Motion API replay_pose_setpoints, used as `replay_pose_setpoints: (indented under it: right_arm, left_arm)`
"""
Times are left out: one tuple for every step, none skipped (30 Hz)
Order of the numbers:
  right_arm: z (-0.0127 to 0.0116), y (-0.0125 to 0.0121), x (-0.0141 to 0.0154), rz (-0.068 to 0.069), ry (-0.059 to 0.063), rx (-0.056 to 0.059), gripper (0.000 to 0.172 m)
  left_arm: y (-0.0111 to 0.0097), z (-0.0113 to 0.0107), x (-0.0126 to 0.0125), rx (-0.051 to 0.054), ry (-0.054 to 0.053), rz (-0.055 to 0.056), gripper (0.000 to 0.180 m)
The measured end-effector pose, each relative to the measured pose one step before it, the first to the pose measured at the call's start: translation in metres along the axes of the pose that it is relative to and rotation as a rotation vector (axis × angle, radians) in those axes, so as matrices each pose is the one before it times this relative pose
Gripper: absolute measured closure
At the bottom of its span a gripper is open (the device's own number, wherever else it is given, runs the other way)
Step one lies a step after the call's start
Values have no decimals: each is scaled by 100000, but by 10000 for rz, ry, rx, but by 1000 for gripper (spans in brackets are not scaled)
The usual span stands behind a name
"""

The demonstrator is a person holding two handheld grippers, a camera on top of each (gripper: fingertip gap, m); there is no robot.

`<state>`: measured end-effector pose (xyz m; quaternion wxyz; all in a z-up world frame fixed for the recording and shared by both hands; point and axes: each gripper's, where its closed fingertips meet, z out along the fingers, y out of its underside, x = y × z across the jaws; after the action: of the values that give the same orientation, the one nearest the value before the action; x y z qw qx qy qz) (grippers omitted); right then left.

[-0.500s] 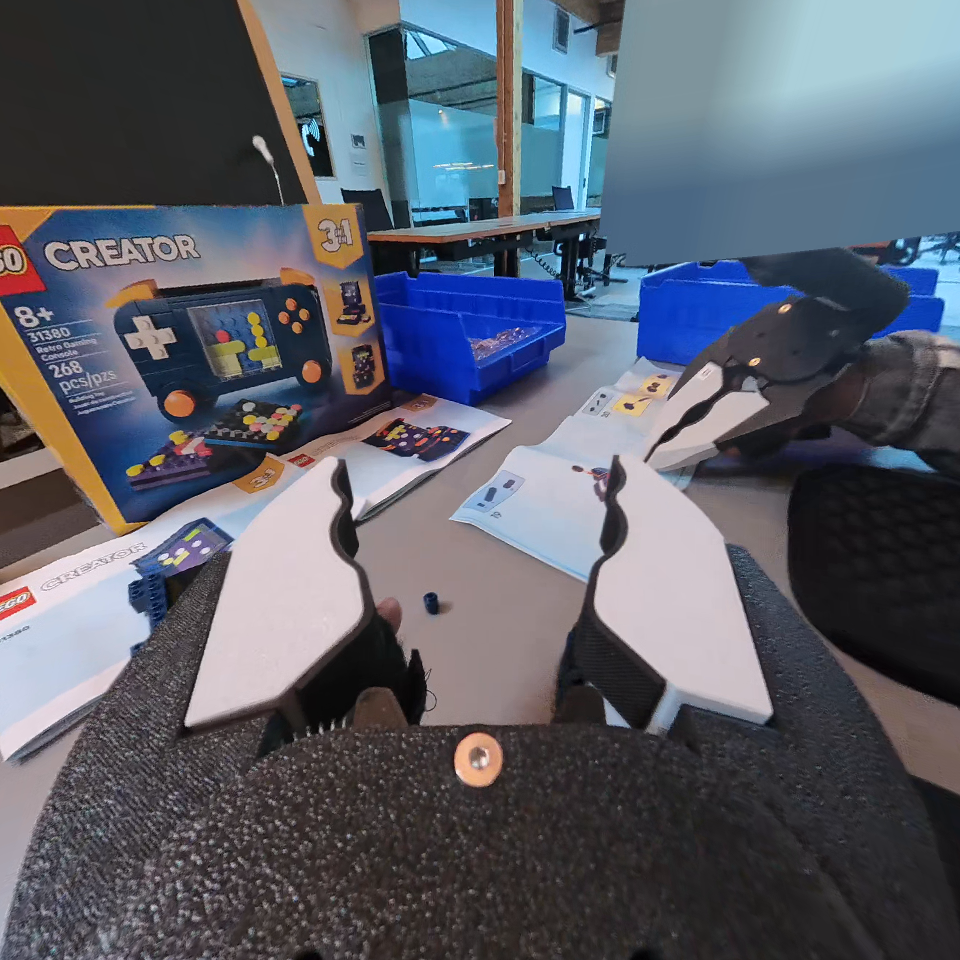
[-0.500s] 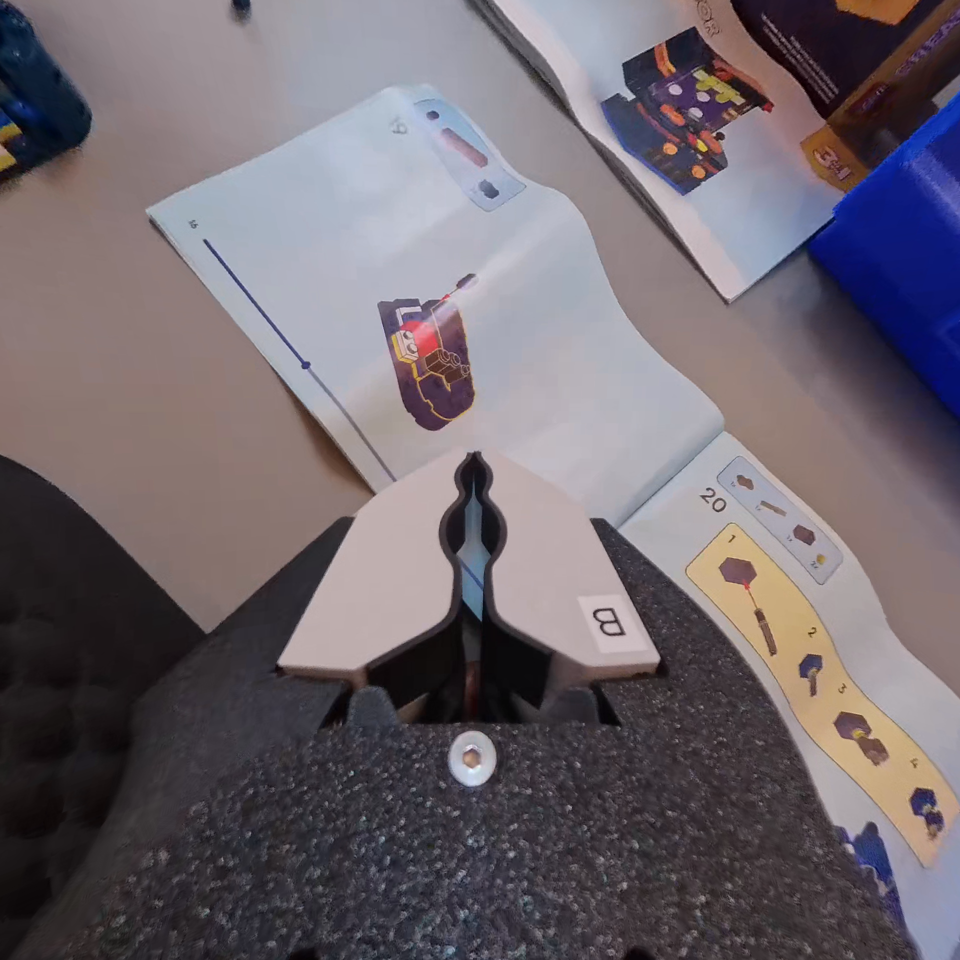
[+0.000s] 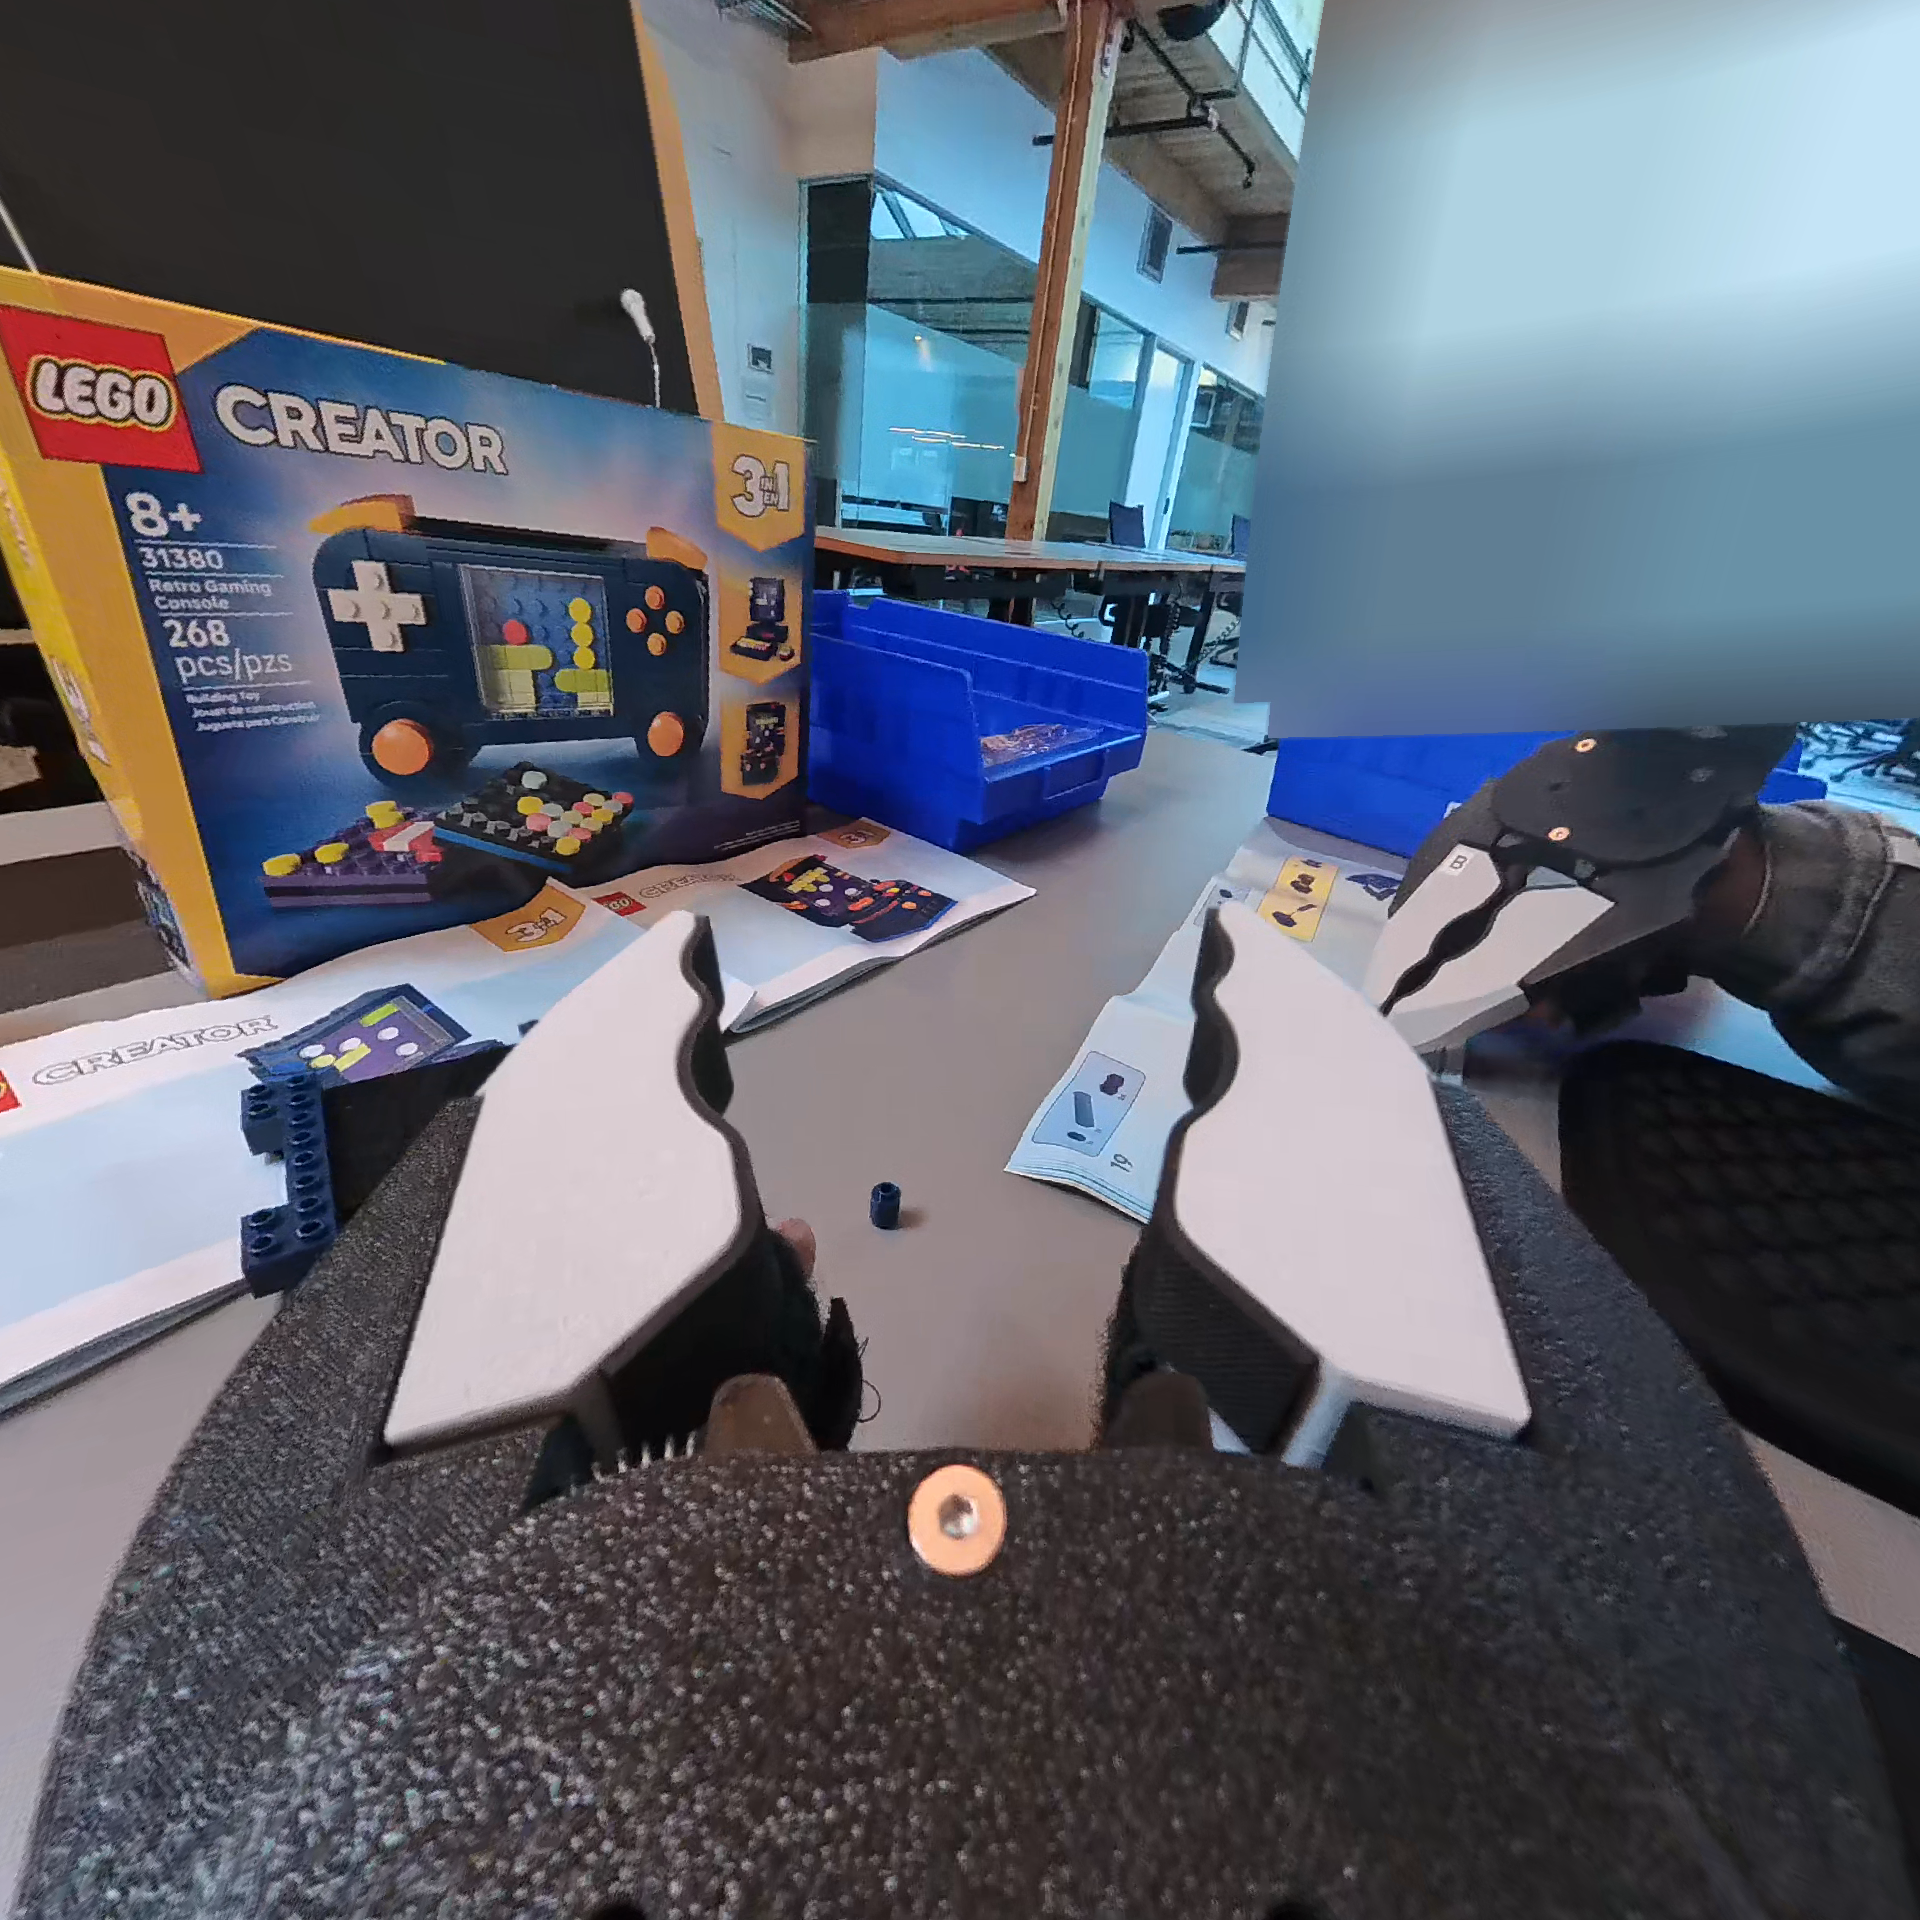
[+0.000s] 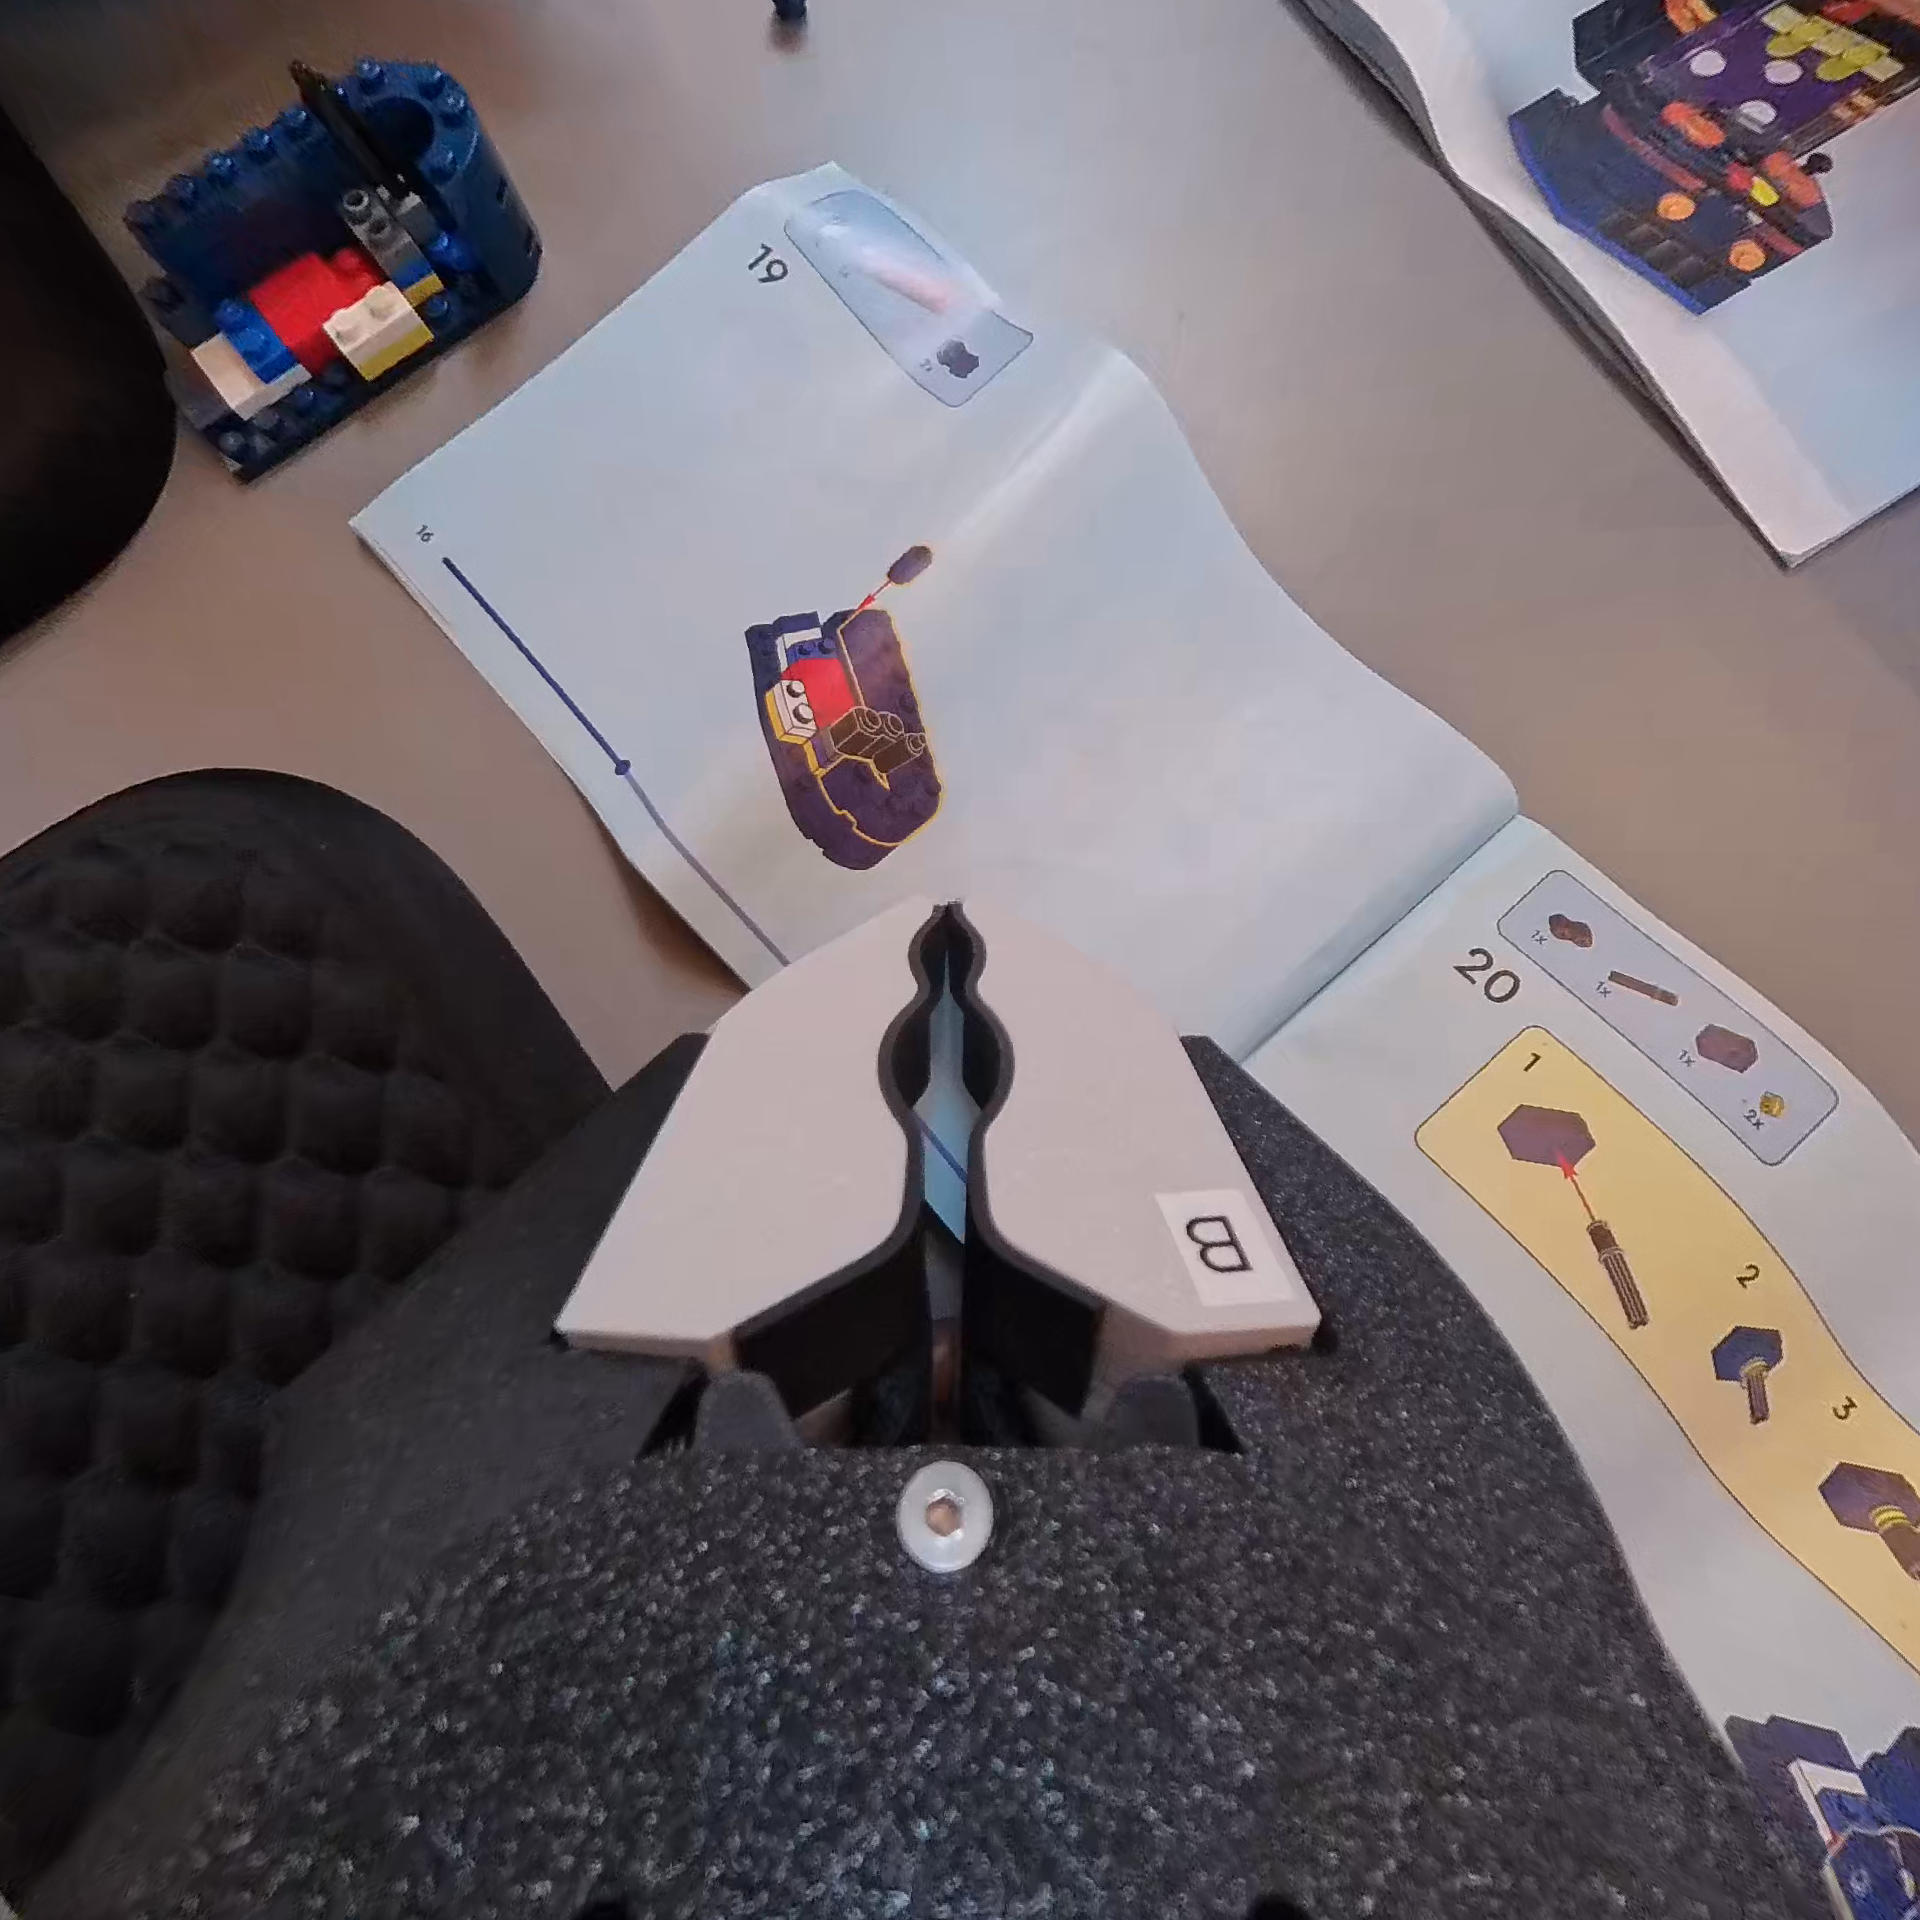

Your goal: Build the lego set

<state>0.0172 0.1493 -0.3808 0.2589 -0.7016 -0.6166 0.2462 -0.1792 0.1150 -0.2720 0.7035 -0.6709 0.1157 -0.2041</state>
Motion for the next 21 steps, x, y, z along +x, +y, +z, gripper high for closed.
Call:
replay_pose_setpoints:
  right_arm:
    - [-3,-3,2,-7,-4,14,172]
    - [-2,3,0,-33,12,1,172]
    - [-1,5,1,-41,18,-6,172]
    - [-3,5,-10,-36,18,1,172]
    - [-10,-8,3,-27,10,9,172]
    - [1,-8,-4,-13,-4,12,172]
    - [2,3,14,2,-14,17,172]
    - [7,-6,3,6,-20,25,172]
    - [-13,0,-1,12,-29,26,172]
    - [2,2,-3,27,-29,17,172]
    - [10,-2,2,25,-24,9,172]
    - [-3,-16,-4,7,-7,6,172]
    - [7,8,16,-17,10,0,172]
    - [5,0,-2,-42,23,-7,172]
    - [6,2,-5,-55,29,-13,172]
    - [6,2,8,-60,29,-14,172]
    - [-10,0,-15,-52,22,-6,172]
    - [-1,1,-10,-30,7,2,172]
    - [-16,-1,-12,9,-13,6,172]
    - [-11,8,-1,27,-19,9,172]
    - [15,-6,3,16,-12,8,172]
  left_arm:
    - [-7,-29,-44,17,15,-59,94]
    - [-15,-9,-50,13,-16,-41,95]
    - [6,-1,-34,-1,-2,-19,95]
    - [17,-5,30,-6,30,10,95]
    - [4,6,76,-5,30,37,96]
    - [20,6,32,-17,-4,30,96]
    - [25,21,52,-21,15,23,96]
    - [13,7,25,-16,12,7,97]
    - [33,3,-24,-19,0,-12,97]
    - [39,-10,-11,-11,15,-25,98]
    - [-18,5,-30,8,13,-29,99]
    - [-31,-17,-47,21,-45,-41,100]
    - [-31,-24,-119,31,-57,-34,100]
    - [-27,-46,-13,23,-1,-5,101]
    - [12,12,32,-22,19,7,102]
    - [93,82,112,-88,47,21,102]
    - [192,164,65,-165,63,35,104]
    - [347,209,62,-333,32,166,110]
    - [694,188,-183,-685,-72,334,122]
    - [1126,202,-528,-1062,-255,427,134]
    - [1540,279,-484,-1365,-183,441,138]
